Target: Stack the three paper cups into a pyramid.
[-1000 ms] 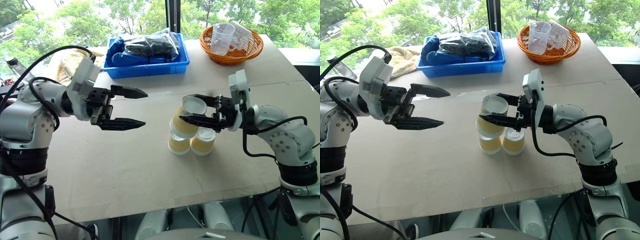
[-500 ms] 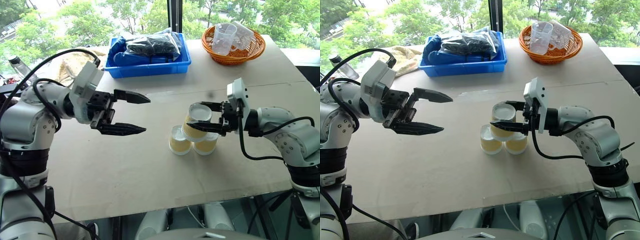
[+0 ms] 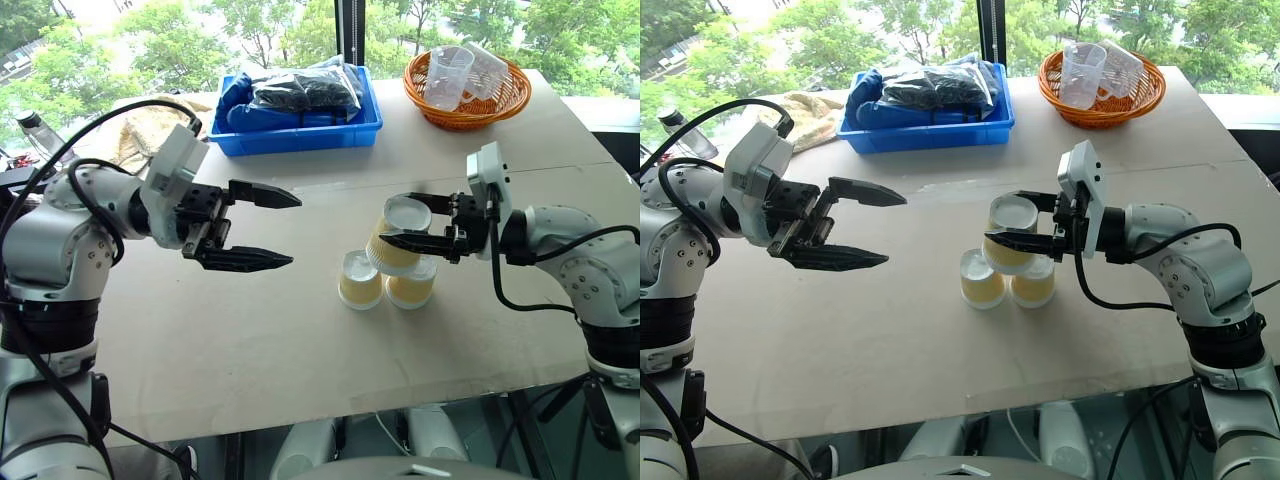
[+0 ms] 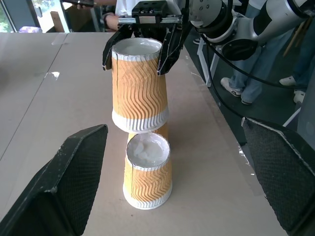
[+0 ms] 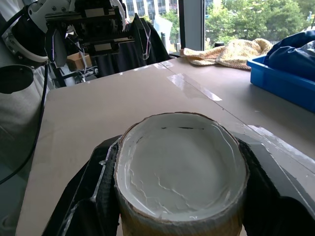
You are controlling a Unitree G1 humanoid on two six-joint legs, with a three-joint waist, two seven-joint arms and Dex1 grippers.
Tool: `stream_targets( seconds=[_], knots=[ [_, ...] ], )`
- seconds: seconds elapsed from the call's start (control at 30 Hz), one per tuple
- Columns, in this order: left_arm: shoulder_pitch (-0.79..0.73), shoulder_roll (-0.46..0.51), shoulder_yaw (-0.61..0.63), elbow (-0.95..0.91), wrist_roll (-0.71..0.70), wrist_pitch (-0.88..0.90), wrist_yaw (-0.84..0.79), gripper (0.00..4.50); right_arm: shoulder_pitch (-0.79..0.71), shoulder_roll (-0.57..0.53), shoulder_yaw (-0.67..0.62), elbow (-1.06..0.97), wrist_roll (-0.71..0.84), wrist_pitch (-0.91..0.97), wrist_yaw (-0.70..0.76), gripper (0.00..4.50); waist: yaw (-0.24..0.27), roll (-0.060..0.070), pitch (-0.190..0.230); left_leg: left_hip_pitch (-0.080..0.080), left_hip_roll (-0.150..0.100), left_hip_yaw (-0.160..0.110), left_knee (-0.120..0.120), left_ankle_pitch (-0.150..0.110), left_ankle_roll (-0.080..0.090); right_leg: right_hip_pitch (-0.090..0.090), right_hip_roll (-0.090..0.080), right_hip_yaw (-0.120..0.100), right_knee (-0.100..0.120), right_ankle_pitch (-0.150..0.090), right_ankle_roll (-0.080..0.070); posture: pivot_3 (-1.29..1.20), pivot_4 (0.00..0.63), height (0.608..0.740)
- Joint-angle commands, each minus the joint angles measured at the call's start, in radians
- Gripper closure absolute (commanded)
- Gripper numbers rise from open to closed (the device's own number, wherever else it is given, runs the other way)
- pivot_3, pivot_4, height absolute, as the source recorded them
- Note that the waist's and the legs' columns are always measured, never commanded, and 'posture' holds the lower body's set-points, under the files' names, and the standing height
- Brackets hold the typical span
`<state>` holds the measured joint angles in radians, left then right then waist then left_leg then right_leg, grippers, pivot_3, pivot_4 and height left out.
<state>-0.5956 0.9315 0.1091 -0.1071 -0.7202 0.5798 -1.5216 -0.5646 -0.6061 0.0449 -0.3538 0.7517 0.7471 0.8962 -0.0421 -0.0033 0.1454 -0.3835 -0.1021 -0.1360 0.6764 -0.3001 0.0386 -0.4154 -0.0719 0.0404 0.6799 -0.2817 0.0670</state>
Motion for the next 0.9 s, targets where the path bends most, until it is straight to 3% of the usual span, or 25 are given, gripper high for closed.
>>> stream_targets(
  seconds=[0.03,0.27,0.33,0.43,0.7,0.9],
  knots=[
    [0.001,0.008,0.022,-0.023,-0.010,-0.012,0.002,0.00,0.016,-0.008,0.009,-0.036,-0.014,-0.018,0.017,2.23,0.000,0.000,0.000,0.000,0.000,0.000,0.000,0.000,0.000,0.000,0.000,0.000,0.000,0.000,0.000,0.00,0.150,0.740],
    [0.000,0.010,0.020,-0.019,-0.006,-0.013,0.000,0.00,0.018,-0.011,0.020,-0.035,-0.030,-0.019,0.028,2.23,0.001,0.000,0.000,0.000,0.000,0.000,0.000,0.000,0.000,0.000,0.000,0.000,0.000,0.000,0.000,0.00,0.150,0.740],
    [-0.001,0.009,0.018,-0.018,-0.005,-0.015,0.000,0.00,0.018,-0.006,0.019,-0.038,-0.029,-0.020,0.026,1.23,0.001,0.000,0.000,0.000,0.000,0.000,0.000,0.000,0.000,0.000,0.000,0.000,0.000,0.000,0.000,0.00,0.150,0.740],
    [-0.001,0.007,0.015,-0.016,-0.002,-0.018,0.000,0.00,0.017,0.007,0.011,-0.041,-0.023,-0.024,0.019,0.10,0.000,0.000,0.000,0.000,0.000,0.000,0.000,0.000,0.000,0.000,0.000,0.000,0.000,0.000,0.000,0.00,0.150,0.740],
    [0.002,0.003,0.012,-0.014,0.000,-0.025,-0.001,0.00,0.015,-0.005,-0.045,-0.065,0.029,-0.008,0.026,0.04,0.001,0.000,0.000,0.000,0.000,0.000,0.000,0.000,0.000,0.000,0.000,0.000,0.000,0.000,0.000,0.00,0.150,0.740],
    [0.006,0.001,0.014,-0.020,-0.002,-0.025,0.001,0.00,0.114,-0.138,-0.127,-0.127,0.078,0.011,0.091,0.04,0.007,0.000,0.000,-0.001,0.000,-0.001,0.000,0.000,0.000,0.000,0.000,-0.001,-0.001,0.000,0.000,0.00,0.150,0.740]
  ],
)
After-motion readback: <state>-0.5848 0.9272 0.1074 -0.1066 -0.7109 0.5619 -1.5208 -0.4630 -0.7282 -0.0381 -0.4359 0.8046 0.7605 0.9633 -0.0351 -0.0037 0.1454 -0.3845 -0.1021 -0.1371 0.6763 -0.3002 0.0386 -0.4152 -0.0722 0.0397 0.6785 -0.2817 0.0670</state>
